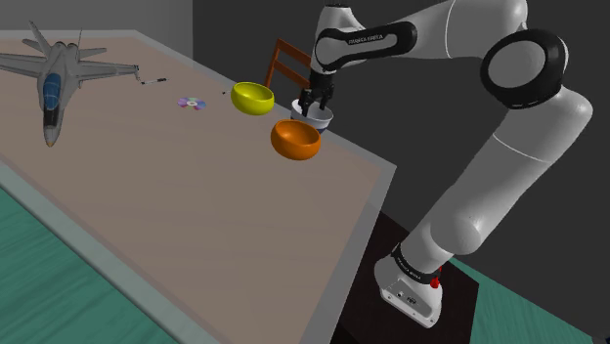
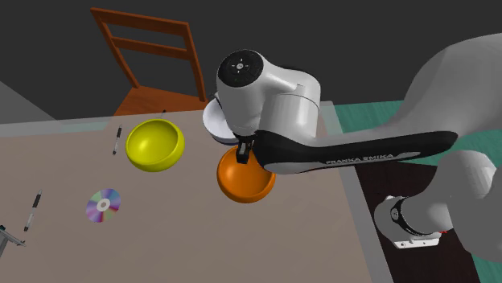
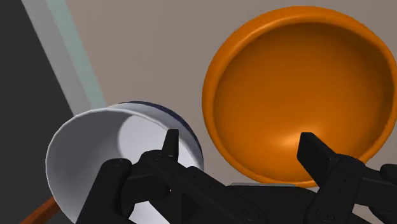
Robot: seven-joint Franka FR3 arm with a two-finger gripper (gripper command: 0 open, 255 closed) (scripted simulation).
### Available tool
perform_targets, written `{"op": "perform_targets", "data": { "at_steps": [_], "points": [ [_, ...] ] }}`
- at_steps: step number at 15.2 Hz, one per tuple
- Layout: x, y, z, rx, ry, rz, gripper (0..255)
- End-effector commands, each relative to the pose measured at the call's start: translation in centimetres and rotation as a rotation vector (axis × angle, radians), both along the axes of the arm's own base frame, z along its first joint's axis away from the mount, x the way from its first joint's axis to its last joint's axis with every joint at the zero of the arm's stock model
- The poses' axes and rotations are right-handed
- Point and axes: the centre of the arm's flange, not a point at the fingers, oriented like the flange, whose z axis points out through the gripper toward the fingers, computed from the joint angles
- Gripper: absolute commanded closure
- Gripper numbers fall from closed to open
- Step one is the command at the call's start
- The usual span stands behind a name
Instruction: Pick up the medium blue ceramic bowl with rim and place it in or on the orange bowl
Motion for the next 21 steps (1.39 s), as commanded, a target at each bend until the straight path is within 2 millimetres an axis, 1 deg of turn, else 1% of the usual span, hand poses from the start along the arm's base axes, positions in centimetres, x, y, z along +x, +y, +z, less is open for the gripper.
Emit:
{"op": "perform_targets", "data": {
  "at_steps": [1,7,8,14,15,21],
  "points": [
    [2.5,-0.8,-1.1,-0.014,0.001,0.002,0],
    [9.4,-2.7,-4.1,-0.055,0.005,0.007,0],
    [9.8,-2.8,-4.3,-0.057,0.005,0.007,0],
    [9.8,-3.5,-7.4,-0.057,0.005,0.007,0],
    [9.7,-3.6,-8.2,-0.057,0.005,0.007,0],
    [9.7,-3.6,-8.2,-0.057,0.005,0.007,0]
  ]
}}
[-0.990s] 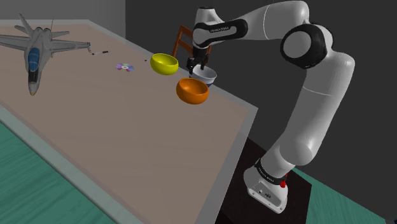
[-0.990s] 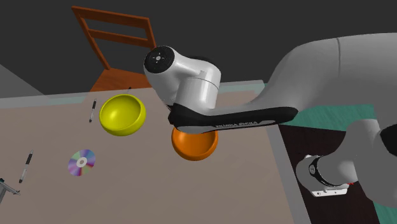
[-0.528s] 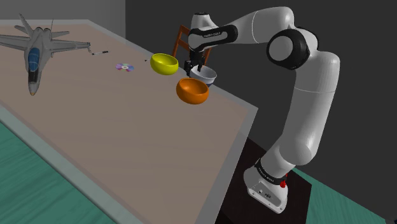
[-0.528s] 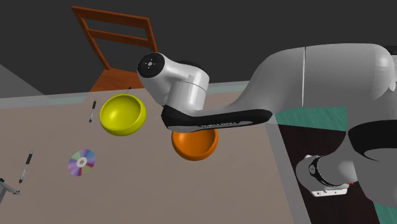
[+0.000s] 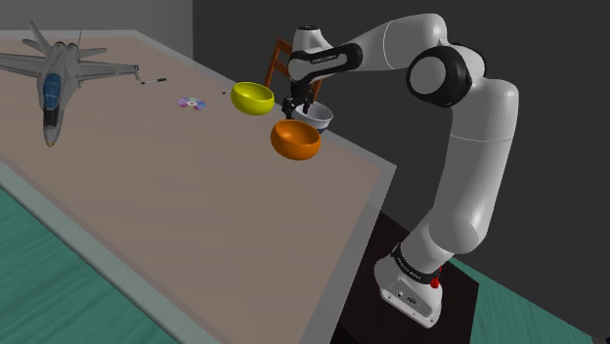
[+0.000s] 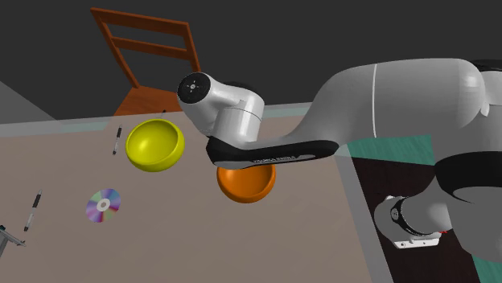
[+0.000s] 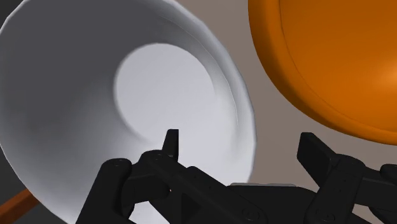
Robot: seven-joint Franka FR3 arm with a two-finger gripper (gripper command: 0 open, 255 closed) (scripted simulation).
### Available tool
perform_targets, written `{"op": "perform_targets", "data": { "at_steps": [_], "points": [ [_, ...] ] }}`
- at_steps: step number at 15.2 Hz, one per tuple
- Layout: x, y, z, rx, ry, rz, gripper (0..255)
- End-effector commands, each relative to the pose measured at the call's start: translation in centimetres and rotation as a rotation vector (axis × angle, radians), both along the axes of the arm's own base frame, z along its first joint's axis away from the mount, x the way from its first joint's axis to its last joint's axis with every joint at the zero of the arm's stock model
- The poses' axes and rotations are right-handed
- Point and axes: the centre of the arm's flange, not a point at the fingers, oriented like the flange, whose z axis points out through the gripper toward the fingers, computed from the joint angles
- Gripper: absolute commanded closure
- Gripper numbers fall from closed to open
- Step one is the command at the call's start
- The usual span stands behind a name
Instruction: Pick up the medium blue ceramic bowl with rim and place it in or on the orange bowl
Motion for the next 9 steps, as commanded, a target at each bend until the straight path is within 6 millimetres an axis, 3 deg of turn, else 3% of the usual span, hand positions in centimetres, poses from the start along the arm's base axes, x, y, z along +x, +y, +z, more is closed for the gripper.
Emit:
{"op": "perform_targets", "data": {
  "at_steps": [1,2,3,9],
  "points": [
    [0.01,0.0,-0.01,0.0,0.0,0.0,0],
    [0.0,0.0,0.0,0.0,0.0,0.0,0],
    [0.0,0.0,0.0,0.0,0.0,0.0,255],
    [-0.01,0.0,0.0,0.0,0.0,0.0,255]
  ]
}}
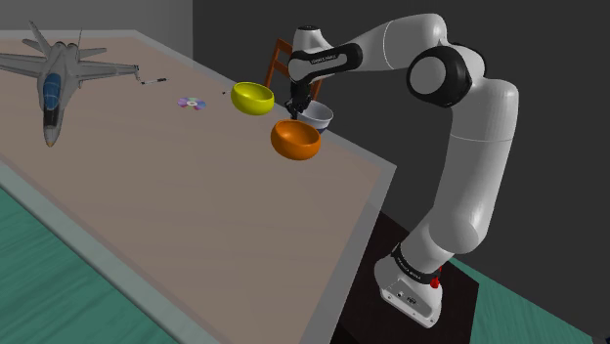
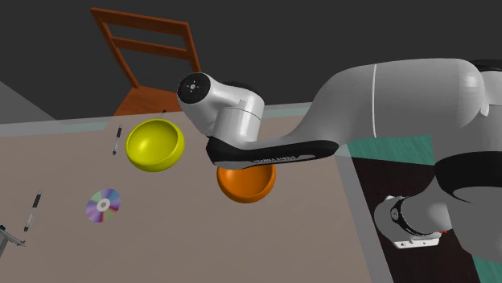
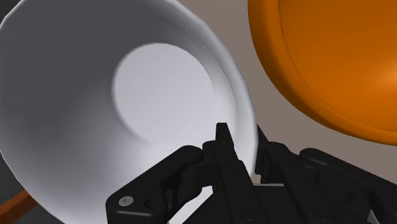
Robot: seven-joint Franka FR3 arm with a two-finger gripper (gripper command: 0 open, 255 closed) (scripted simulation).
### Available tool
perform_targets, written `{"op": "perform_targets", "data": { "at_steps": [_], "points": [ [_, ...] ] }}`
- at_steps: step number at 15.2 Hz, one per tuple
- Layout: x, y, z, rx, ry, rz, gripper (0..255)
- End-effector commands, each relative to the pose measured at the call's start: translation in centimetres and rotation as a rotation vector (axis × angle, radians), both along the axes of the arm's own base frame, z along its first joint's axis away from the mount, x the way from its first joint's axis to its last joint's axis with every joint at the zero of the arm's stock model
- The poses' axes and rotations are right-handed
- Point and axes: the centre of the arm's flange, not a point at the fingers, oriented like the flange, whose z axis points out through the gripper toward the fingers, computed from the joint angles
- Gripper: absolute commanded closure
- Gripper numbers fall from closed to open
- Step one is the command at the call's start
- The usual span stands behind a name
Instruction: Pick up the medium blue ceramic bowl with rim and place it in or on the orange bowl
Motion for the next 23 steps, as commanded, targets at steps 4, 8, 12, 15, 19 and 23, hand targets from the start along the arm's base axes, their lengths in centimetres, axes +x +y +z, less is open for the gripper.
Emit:
{"op": "perform_targets", "data": {
  "at_steps": [4,8,12,15,19,23],
  "points": [
    [0.0,0.0,0.5,0.0,0.0,0.0,255],
    [0.0,0.0,2.7,0.0,0.0,0.0,255],
    [0.0,0.0,4.8,0.0,0.0,0.0,255],
    [0.0,0.0,6.4,0.0,0.0,0.0,255],
    [0.0,0.0,8.5,0.0,0.0,0.0,255],
    [0.0,0.0,10.6,0.0,0.0,0.0,255]
  ]
}}
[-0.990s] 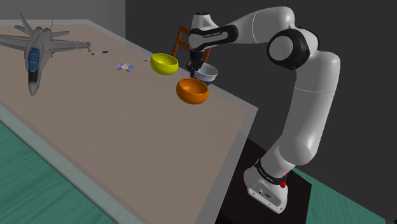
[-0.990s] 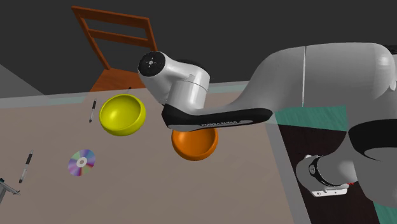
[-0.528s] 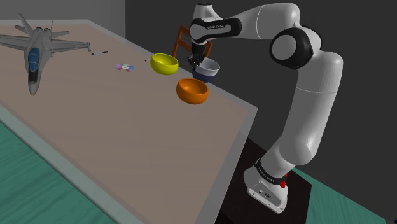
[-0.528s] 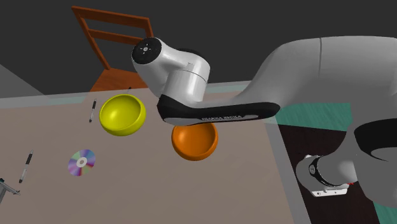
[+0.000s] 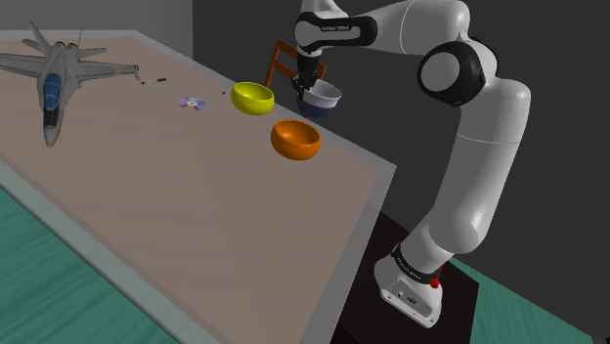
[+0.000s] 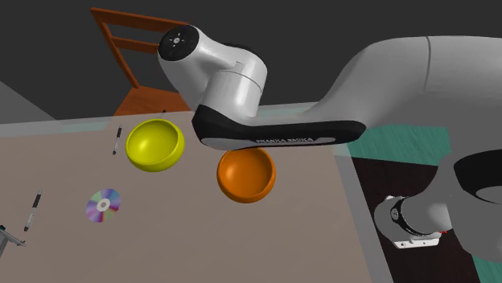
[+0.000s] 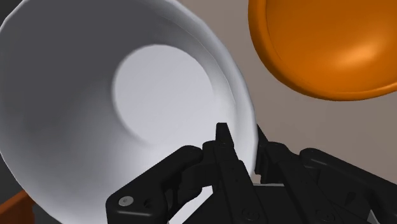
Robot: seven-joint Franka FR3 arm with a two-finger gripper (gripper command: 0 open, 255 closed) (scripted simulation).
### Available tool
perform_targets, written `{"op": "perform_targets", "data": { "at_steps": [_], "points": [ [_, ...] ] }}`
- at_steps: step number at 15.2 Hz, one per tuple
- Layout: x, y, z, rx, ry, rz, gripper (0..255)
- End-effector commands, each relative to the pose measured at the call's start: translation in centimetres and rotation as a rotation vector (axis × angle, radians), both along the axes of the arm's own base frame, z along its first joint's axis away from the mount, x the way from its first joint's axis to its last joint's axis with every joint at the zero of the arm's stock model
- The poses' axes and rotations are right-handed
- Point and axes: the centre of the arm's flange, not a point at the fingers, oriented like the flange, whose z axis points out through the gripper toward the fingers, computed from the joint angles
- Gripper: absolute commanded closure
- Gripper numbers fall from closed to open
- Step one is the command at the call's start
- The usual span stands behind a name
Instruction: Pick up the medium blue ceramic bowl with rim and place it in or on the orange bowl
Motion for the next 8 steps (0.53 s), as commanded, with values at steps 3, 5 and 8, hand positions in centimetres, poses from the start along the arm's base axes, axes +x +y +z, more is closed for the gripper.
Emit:
{"op": "perform_targets", "data": {
  "at_steps": [3,5,8],
  "points": [
    [0.0,0.0,2.3,0.0,-0.001,0.0,255],
    [0.0,0.0,3.3,0.0,-0.001,0.0,255],
    [0.0,0.0,4.9,0.0,-0.001,0.0,255]
  ]
}}
